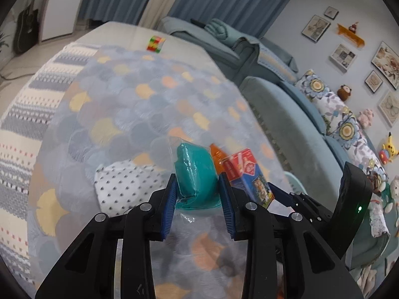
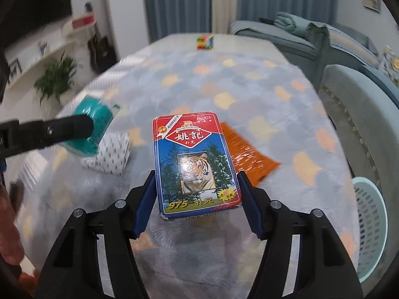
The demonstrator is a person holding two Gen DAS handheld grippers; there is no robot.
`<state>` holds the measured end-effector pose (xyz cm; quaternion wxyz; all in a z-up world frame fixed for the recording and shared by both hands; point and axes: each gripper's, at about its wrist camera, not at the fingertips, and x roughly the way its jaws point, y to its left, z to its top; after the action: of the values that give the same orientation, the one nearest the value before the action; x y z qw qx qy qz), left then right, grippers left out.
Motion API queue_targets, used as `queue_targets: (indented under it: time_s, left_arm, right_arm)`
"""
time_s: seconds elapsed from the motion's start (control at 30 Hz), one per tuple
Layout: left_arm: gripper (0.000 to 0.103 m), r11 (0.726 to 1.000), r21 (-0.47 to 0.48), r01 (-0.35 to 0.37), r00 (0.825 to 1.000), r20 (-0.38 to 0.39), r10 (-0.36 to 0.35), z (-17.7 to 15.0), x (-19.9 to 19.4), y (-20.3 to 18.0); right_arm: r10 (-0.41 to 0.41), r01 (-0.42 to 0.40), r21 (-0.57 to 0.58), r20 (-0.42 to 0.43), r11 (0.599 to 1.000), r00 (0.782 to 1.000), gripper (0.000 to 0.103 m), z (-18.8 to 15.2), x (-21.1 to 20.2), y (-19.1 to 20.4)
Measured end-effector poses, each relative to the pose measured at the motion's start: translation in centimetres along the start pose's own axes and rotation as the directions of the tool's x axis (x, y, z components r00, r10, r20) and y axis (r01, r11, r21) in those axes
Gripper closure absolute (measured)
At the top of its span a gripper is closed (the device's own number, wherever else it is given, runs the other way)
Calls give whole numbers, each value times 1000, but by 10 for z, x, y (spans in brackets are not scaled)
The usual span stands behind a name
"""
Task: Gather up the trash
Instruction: 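Carry the packet and box over the basket and open both tools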
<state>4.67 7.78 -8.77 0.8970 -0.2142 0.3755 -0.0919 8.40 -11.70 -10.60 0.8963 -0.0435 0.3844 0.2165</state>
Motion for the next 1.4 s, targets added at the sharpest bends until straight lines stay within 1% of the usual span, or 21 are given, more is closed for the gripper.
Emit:
queue_targets:
  time_s: [0.13,0.23,0.33,0.47,0.5,0.57,0.67,0.7,0.77,0.8,0.9,0.93,1.0,1.07,1.2,1.27,1.33,1.37,1.4]
  left_arm:
    - [71,998,36,44,999,24,-45,12,-10,-25]
    - [71,994,83,77,996,40,-80,22,-13,-50]
    - [71,981,151,125,990,44,-133,34,-9,-86]
    - [71,959,226,171,983,30,-183,43,4,-132]
    - [71,949,252,191,979,21,-203,44,10,-149]
    - [71,932,290,217,973,6,-229,45,21,-174]
    - [71,903,326,278,959,-48,-278,46,44,-213]
    - [71,891,338,303,953,-79,-294,44,56,-229]
    - [71,878,347,330,944,-114,-310,42,73,-246]
    - [71,870,343,353,935,-144,-323,38,87,-259]
    - [71,856,313,412,908,-220,-357,28,117,-281]
    - [71,853,311,419,903,-236,-358,24,126,-286]
    - [71,850,306,430,894,-277,-353,14,148,-300]
    - [71,848,306,433,888,-308,-342,3,166,-308]
    - [71,847,306,435,878,-353,-323,-12,188,-312]
    - [70,852,293,434,874,-366,-319,-19,197,-311]
    - [47,859,279,429,872,-374,-314,-21,202,-311]
    - [44,863,278,422,876,-369,-310,-23,203,-309]
    - [44,861,282,424,875,-373,-308,-24,203,-307]
  right_arm:
    - [-31,25,84,78,996,996,43,11,-32,-27]
    - [-76,54,151,146,987,986,43,19,-63,-53]
    - [-160,113,221,207,969,965,43,20,-97,-86]
    - [-266,192,301,227,934,937,43,12,-128,-126]
    - [-294,212,328,225,920,929,43,8,-136,-140]
    - [-340,247,372,210,895,917,43,1,-147,-163]
    - [-414,306,432,183,849,891,43,-12,-162,-198]
    - [-435,319,459,171,829,884,43,-18,-167,-211]
    - [-470,339,514,146,788,871,43,-30,-175,-234]
    - [-484,349,531,134,772,865,43,-36,-177,-242]
    - [-523,381,566,105,731,846,43,-55,-183,-258]
    - [-530,390,576,89,718,843,43,-61,-183,-262]
    - [-526,400,595,47,698,849,43,-67,-174,-275]
    - [-530,415,604,15,681,848,43,-73,-168,-280]
    - [-525,437,624,-50,648,850,42,-84,-152,-295]
    - [-527,453,632,-82,628,846,41,-89,-142,-302]
    - [-521,463,641,-115,612,846,39,-93,-134,-311]
    - [-510,461,649,-129,605,851,38,-97,-128,-314]
    - [-503,460,651,-137,604,853,38,-100,-126,-315]
